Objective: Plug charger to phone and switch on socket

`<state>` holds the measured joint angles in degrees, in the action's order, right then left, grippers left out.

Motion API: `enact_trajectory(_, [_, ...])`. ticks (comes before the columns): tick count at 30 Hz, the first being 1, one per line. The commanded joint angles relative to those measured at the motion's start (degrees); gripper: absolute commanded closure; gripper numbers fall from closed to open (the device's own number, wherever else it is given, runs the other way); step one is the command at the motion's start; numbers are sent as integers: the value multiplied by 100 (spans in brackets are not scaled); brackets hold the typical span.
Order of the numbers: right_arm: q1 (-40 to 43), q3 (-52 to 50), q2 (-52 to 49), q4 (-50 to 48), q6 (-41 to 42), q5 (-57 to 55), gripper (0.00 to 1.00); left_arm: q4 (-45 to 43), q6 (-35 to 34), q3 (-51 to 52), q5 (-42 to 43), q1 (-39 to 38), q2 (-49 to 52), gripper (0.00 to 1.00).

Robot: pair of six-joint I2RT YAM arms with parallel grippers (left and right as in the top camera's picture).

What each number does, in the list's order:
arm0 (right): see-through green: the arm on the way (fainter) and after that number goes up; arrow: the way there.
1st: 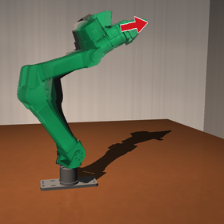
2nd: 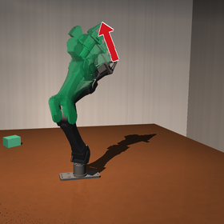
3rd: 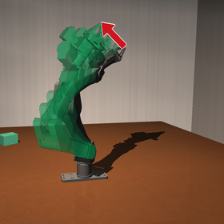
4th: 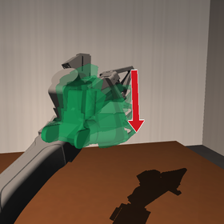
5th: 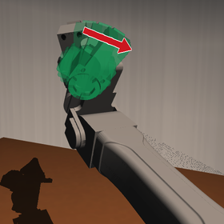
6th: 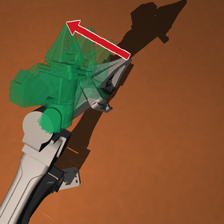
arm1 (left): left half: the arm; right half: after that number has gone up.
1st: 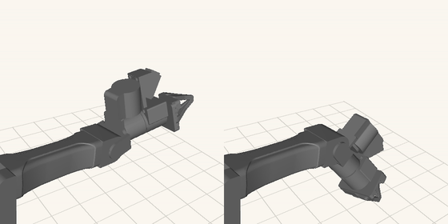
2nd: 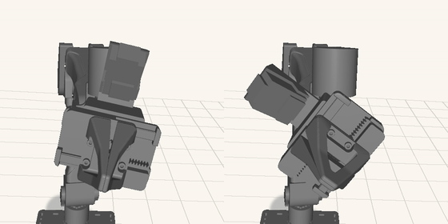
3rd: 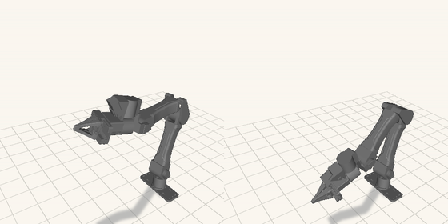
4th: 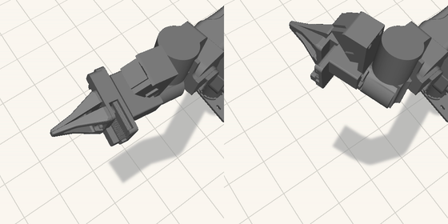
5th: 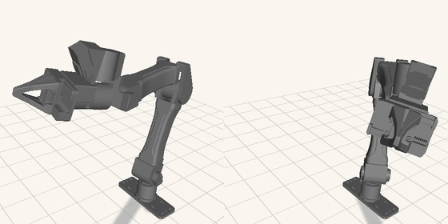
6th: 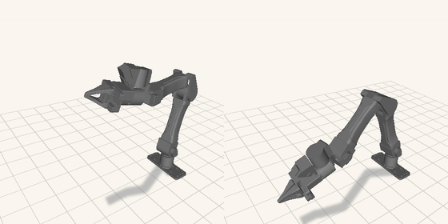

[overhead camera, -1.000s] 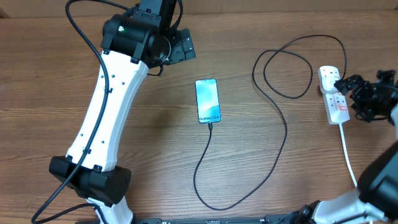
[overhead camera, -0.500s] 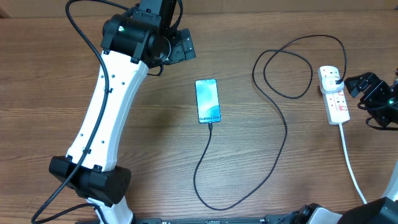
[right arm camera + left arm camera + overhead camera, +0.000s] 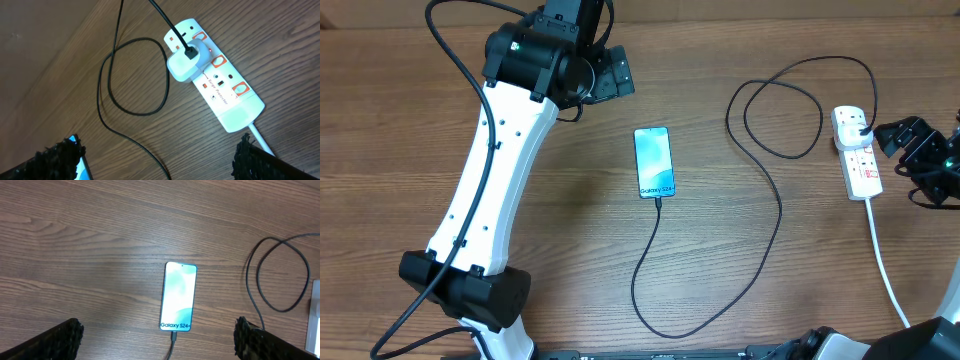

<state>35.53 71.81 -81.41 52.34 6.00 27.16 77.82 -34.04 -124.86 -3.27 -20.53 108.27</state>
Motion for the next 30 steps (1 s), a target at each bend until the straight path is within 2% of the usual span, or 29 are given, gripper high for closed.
enact_trajectory(1, [-15,15,24,-15,17,-15,0,-7,109,0,-74,26,35,0])
enact_trajectory(24, [-15,15,24,-15,17,-15,0,96,278,0,-175,33,37,0])
enact_trajectory(30, [-15,15,24,-15,20,-15,0,-96,280,0,-632,-72,22,0])
